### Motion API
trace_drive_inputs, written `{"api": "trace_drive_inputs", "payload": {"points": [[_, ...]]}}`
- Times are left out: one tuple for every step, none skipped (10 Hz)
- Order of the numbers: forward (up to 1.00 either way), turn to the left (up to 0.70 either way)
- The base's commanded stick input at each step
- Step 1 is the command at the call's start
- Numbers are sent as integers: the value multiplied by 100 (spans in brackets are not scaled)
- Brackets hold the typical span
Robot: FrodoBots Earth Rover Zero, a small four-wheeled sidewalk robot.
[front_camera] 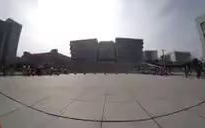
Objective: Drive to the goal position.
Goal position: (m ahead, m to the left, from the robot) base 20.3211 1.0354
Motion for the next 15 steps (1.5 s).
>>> {"api": "trace_drive_inputs", "payload": {"points": [[100,0],[100,0],[100,0],[100,0],[100,0],[100,0],[100,0],[100,0],[100,0],[100,0],[100,0],[100,0],[100,0],[100,0],[100,0]]}}
